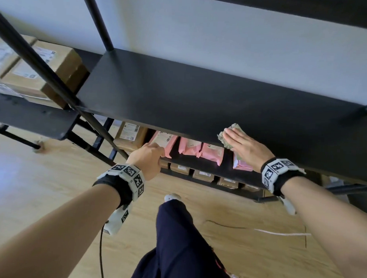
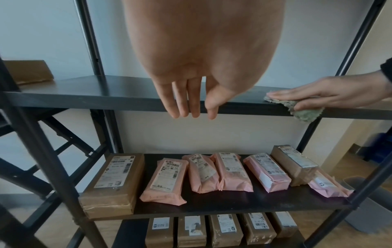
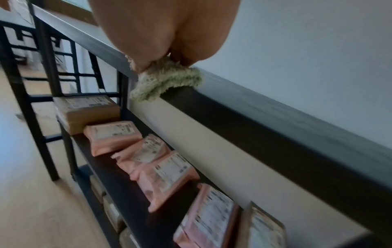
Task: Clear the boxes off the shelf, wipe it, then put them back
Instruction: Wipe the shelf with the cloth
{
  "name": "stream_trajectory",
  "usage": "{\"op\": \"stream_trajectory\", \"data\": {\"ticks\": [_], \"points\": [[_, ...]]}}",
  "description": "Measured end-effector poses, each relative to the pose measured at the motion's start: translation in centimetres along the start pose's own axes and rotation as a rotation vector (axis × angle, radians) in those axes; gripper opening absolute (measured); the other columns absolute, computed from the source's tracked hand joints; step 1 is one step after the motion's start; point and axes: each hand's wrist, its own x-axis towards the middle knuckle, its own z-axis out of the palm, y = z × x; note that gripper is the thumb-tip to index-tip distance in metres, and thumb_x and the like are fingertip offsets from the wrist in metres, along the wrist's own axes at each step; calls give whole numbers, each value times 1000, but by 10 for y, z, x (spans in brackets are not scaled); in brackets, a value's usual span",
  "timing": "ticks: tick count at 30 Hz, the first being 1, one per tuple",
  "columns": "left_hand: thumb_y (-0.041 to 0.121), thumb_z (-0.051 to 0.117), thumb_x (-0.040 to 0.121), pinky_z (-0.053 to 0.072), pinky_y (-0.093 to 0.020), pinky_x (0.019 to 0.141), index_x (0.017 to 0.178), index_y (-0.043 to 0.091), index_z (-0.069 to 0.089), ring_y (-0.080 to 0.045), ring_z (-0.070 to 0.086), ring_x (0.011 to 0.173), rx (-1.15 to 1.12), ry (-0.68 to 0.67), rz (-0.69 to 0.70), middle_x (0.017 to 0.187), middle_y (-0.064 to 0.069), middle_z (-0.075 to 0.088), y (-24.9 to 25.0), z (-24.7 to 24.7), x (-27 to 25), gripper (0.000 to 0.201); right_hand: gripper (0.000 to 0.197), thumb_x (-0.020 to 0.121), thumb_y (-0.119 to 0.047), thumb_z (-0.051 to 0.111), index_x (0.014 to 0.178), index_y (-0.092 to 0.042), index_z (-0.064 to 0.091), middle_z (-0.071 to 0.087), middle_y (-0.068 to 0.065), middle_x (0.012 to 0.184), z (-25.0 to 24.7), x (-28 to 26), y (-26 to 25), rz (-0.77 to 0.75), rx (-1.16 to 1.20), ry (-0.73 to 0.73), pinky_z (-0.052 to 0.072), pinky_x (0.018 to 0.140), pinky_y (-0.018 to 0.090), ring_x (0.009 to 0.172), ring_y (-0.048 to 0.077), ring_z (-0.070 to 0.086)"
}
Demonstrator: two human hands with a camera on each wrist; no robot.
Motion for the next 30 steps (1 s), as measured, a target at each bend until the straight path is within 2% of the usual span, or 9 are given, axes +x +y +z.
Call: {"op": "stream_trajectory", "data": {"ticks": [4,8,11,14,16,19,23,26,30], "points": [[12,41,93,50,-38,90,117,16,60,-20,52,113,-11,14,-77,123,0,56,-20,-7,-10,30,93,74,4,71,149,-7,18,15,7,158,-3,74,-63,-133,117,79,5,119,29,147,21,12],[10,42,93,50,-37,92,119,15,60,-21,53,113,-24,4,-170,123,-2,56,-38,-13,-15,31,82,84,5,59,150,-8,13,9,6,160,-11,143,-116,-175,167,84,-1,120,25,148,19,6],[11,42,93,49,-37,94,118,15,60,-20,52,116,-35,-10,-209,126,-2,56,-47,-18,-11,31,69,89,-1,56,148,-6,21,19,9,157,-8,153,-115,-214,181,169,9,120,28,146,22,19],[12,41,93,47,-35,95,120,15,60,-21,51,117,-38,-11,-241,127,-3,55,-50,-28,-8,32,57,94,-19,50,146,-7,30,31,10,153,5,123,-82,-134,191,192,28,117,37,142,23,31],[11,42,93,47,-35,95,120,15,59,-22,51,118,-32,-22,-250,128,-3,55,-51,-32,-7,33,59,92,-20,53,146,-8,32,32,9,153,12,99,-63,-81,135,182,33,114,37,141,22,32],[11,41,93,46,-36,96,121,15,59,-21,50,120,-43,-9,-280,128,-3,55,-58,-37,-3,33,59,91,-18,57,144,-7,35,35,10,152,10,99,-63,-79,90,161,28,116,35,140,23,34],[11,42,93,48,-35,93,118,14,61,-22,51,119,-75,70,-340,126,-3,57,-77,-46,0,32,58,89,-11,60,142,-4,38,37,12,150,-3,145,-107,-123,118,177,20,115,34,140,25,35],[13,41,94,50,-38,91,117,13,61,-23,50,118,-94,90,-405,124,-4,57,-96,-50,-4,30,56,93,-18,50,145,-4,31,29,12,154,-8,189,-147,-165,165,149,14,119,33,143,26,27],[10,41,93,50,-38,91,120,19,59,-22,50,119,-140,82,-455,127,0,54,-130,-52,-10,33,68,89,-18,63,146,-7,29,29,10,154,-18,238,-190,-190,162,97,20,120,36,144,26,26]]}}
